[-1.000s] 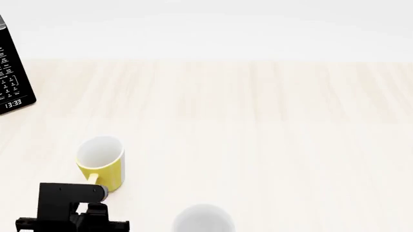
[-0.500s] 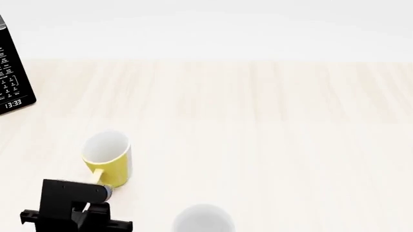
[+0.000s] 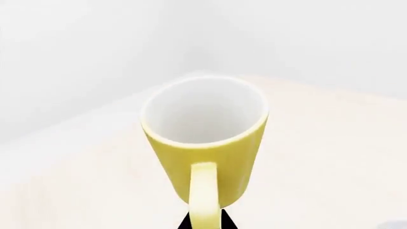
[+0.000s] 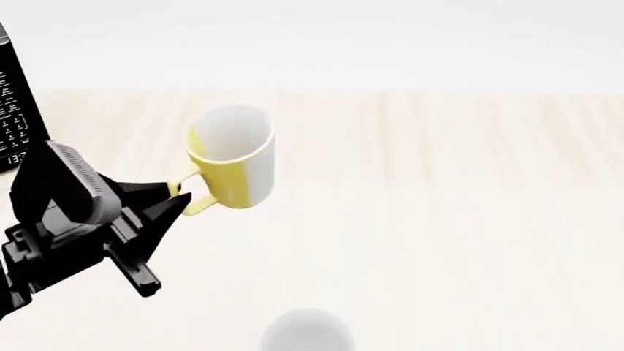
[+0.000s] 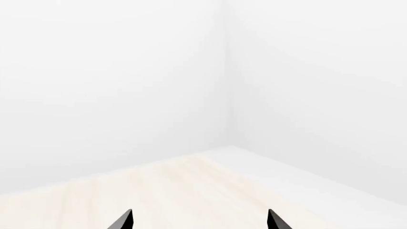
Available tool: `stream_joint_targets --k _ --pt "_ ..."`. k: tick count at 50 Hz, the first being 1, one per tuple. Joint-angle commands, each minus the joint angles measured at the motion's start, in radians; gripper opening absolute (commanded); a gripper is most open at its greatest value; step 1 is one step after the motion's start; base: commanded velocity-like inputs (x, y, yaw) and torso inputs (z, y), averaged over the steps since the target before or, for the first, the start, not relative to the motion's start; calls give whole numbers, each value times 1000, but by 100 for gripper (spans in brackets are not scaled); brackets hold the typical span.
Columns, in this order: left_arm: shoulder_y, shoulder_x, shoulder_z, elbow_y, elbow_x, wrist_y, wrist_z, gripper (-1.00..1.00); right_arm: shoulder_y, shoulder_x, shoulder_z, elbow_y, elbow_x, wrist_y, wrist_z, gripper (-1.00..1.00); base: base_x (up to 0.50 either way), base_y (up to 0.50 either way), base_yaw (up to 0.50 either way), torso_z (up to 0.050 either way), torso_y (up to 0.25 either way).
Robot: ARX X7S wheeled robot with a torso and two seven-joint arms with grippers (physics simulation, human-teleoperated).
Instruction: Put the yellow and white mug to the front of the white mug.
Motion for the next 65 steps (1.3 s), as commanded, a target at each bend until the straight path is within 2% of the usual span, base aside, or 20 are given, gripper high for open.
stream_joint_targets --k 1,10,23,65 --pt "-112 -90 -1 72 -84 -95 137 -100 -3 3 1 0 3 -3 4 100 0 0 0 0 0" --pt "-150 -48 -7 61 -87 -109 102 -100 -5 6 -1 -1 4 -5 6 100 0 0 0 0 0" --pt "-204 35 54 16 -43 -100 86 -100 -6 10 2 3 8 -10 11 100 0 0 0 0 1" --pt "-206 58 126 70 -3 -110 54 -100 -14 21 -6 -4 15 -20 20 100 0 0 0 0 0"
